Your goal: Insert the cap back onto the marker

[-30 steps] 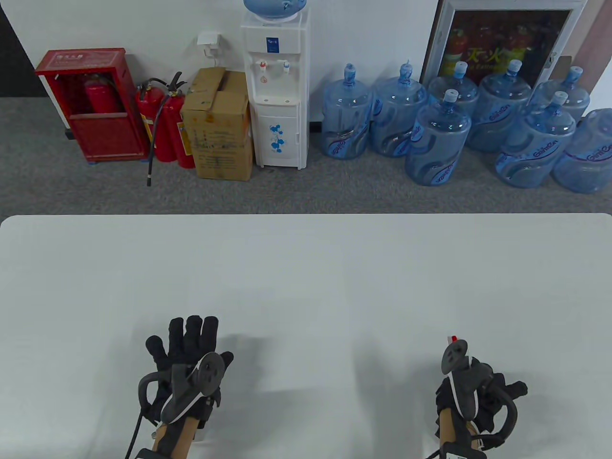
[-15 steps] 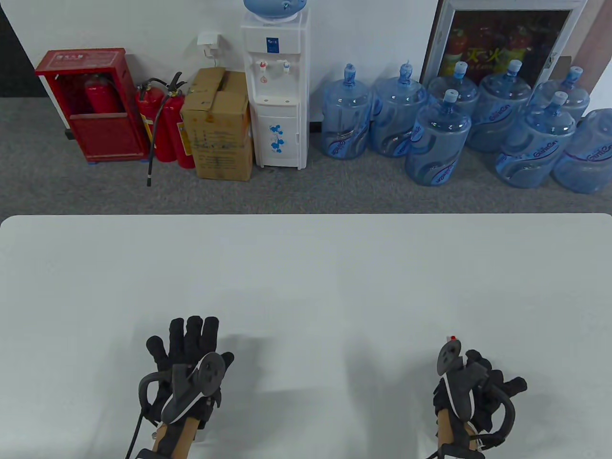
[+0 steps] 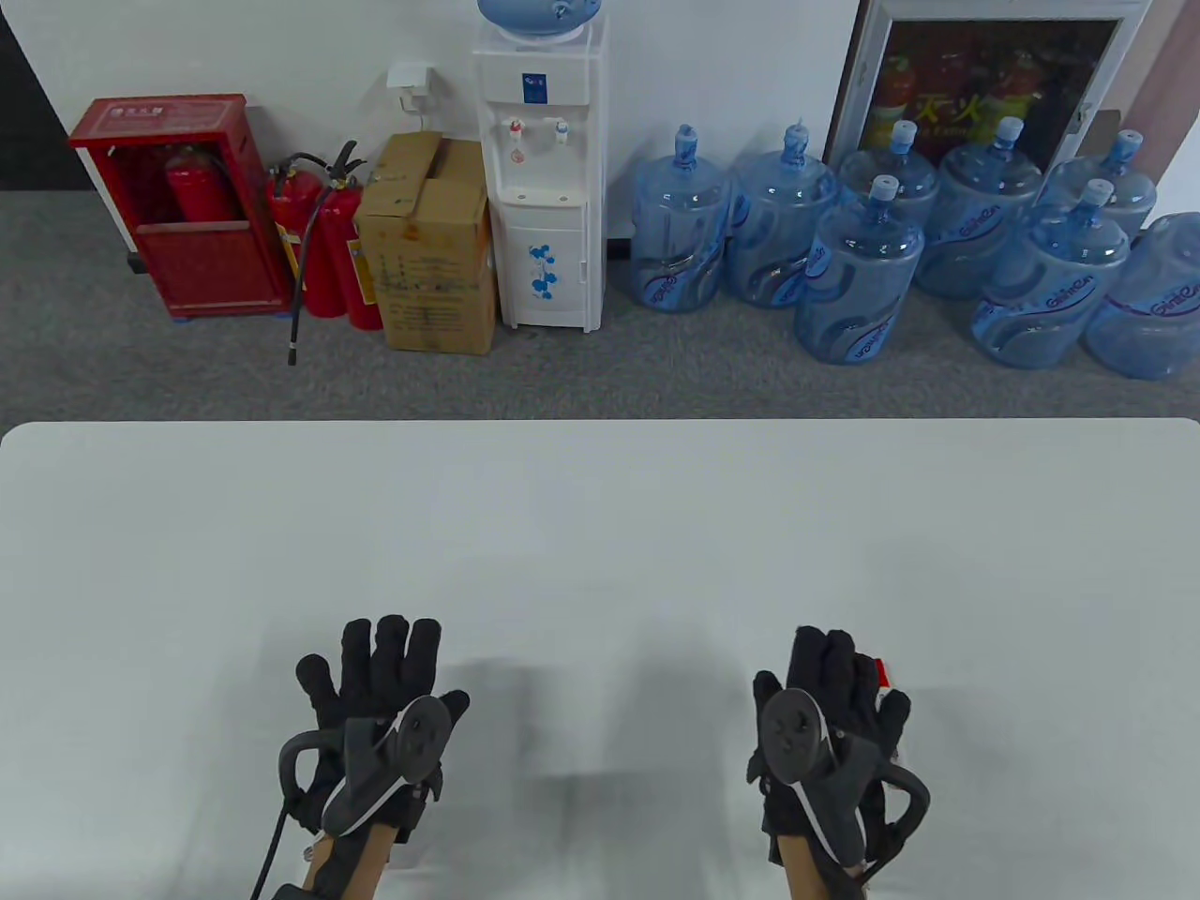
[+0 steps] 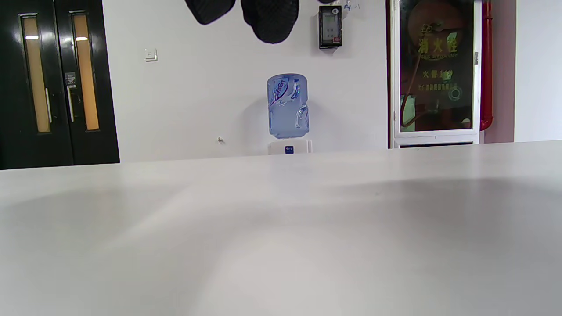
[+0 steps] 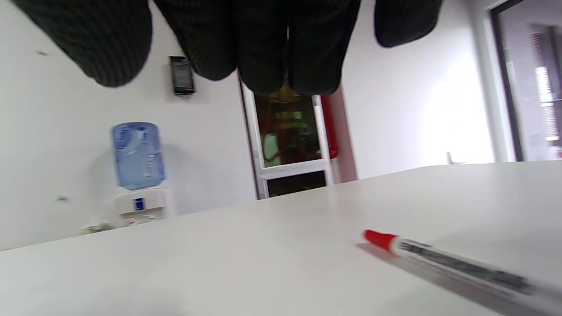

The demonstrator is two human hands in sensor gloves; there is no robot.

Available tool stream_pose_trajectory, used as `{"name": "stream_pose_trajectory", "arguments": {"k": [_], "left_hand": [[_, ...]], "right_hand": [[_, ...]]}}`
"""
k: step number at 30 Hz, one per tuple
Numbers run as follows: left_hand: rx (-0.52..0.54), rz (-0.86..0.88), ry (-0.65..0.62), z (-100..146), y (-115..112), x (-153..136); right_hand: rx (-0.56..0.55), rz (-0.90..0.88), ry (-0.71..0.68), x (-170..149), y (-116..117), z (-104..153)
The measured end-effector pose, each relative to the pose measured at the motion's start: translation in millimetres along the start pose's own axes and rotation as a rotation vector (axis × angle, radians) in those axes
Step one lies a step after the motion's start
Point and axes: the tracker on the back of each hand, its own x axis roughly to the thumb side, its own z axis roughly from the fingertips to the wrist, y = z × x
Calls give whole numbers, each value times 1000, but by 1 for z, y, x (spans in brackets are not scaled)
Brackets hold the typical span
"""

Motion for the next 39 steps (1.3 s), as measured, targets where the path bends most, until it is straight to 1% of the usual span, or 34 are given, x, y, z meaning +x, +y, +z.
{"name": "stream_pose_trajectory", "arguments": {"k": [2, 5, 8, 14, 28, 39], "left_hand": [[3, -4, -5, 1, 1, 2], [-4, -10, -7, 1, 0, 3], [-17, -17, 0, 0, 0, 2], [-29, -21, 12, 0, 0, 0], [-54, -28, 18, 1, 1, -1], [-61, -29, 16, 0, 1, -1]], "right_hand": [[18, -18, -50, 11, 4, 6], [86, -39, -104, 23, 15, 12], [153, -30, -124, 28, 26, 15], [219, 2, -154, 34, 39, 19], [272, 24, -178, 39, 50, 21], [286, 24, -172, 39, 48, 21]]}}
